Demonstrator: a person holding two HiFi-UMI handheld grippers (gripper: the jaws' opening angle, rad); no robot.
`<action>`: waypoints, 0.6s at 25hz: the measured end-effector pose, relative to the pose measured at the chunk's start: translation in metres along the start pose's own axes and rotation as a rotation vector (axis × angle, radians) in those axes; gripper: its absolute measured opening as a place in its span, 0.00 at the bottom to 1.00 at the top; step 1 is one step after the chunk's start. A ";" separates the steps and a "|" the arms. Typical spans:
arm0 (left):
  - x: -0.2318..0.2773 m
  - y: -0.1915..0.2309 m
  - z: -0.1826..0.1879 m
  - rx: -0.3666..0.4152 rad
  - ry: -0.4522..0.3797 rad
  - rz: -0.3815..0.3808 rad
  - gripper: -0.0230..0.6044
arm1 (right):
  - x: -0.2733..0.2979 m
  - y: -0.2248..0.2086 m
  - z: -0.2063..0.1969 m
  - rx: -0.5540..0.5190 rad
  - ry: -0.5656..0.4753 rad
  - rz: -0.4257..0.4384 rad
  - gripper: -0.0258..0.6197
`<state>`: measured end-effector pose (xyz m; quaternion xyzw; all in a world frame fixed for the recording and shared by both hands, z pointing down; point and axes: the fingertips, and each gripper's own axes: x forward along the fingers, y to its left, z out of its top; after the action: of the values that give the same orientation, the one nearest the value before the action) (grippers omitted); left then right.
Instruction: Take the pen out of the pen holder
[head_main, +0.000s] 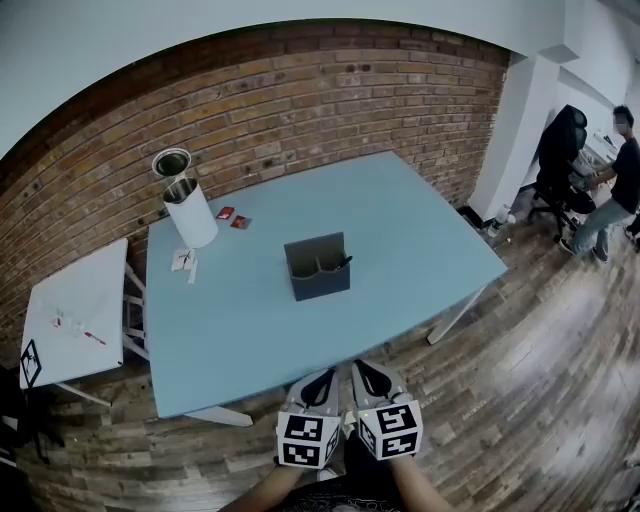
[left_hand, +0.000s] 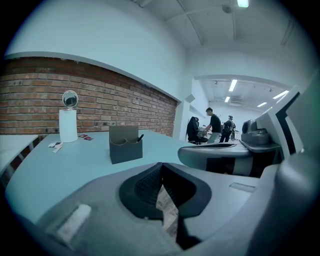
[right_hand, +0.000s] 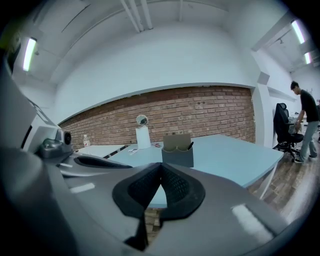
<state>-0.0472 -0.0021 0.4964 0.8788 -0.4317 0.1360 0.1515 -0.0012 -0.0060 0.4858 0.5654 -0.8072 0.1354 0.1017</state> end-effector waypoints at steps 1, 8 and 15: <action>0.005 0.003 0.002 -0.001 0.001 0.005 0.03 | 0.006 -0.003 0.002 -0.001 0.002 0.005 0.04; 0.051 0.025 0.019 -0.013 -0.002 0.033 0.03 | 0.050 -0.029 0.015 -0.030 0.012 0.038 0.04; 0.092 0.037 0.033 -0.029 0.001 0.042 0.03 | 0.085 -0.059 0.023 -0.026 0.031 0.045 0.04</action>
<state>-0.0189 -0.1026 0.5057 0.8673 -0.4517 0.1334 0.1614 0.0252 -0.1074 0.4974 0.5434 -0.8199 0.1360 0.1186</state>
